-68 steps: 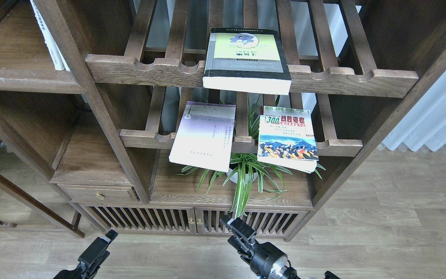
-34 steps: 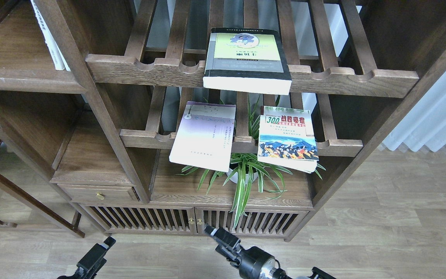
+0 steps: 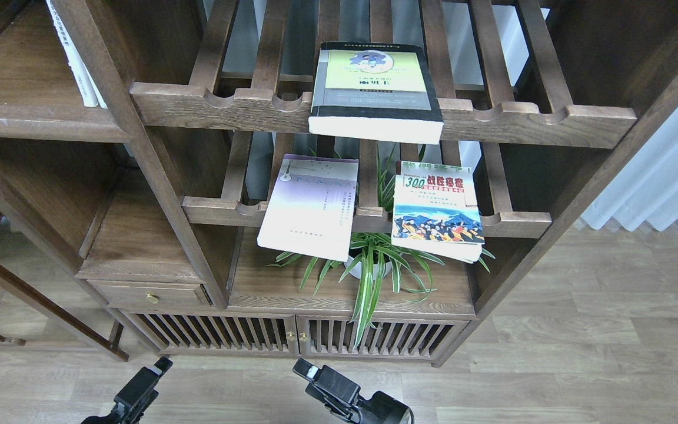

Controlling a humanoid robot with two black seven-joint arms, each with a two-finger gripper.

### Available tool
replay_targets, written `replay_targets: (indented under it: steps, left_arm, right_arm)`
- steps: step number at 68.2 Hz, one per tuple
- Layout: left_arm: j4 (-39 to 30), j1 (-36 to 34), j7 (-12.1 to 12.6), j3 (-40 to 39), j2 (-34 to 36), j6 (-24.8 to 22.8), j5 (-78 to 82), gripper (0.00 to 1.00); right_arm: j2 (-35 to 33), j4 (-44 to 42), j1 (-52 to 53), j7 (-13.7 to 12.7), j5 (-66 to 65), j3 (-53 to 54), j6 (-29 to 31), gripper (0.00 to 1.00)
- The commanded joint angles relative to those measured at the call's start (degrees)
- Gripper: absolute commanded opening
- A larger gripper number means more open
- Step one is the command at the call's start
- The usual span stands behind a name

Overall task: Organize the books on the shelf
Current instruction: 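Raise the right gripper toward the colourful illustrated book on the middle shelf, then grasp the colourful illustrated book's lower edge with the right gripper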

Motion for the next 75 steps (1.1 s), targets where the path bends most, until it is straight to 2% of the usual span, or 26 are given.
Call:
replay_targets:
  steps: [1,26,50,63,75]
  left_arm:
    - [0.0,0.0,0.0,-0.1,0.2,0.0,0.0,1.00]
    - [-0.1,-0.4,0.0,-0.5,0.2,0.0,-0.1,1.00]
    - [0.5,-0.3,-0.1,-1.3,0.4,0.0,-0.1,1.00]
    - [0.8,-0.4,0.0,-1.8,0.4,0.0,-0.8,1.00]
    - [0.9,-0.3,-0.1,-2.8,0.6,0.0,-0.9,1.00]
  right_arm:
    - [0.0,-0.5,0.9,-0.1,-0.2,-1.2,0.1,1.00]
    - [0.0,-0.6,0.8,0.6,0.1,6.2,0.1,1.00]
    - [0.0,-0.2,2.0,0.0,0.1,6.3,0.1,1.00]
    - [0.0,0.3,2.4,2.1,0.8,10.5,0.1,1.00]
    - [0.0,1.6,2.4,7.2,0.7,17.7,0.1,1.00]
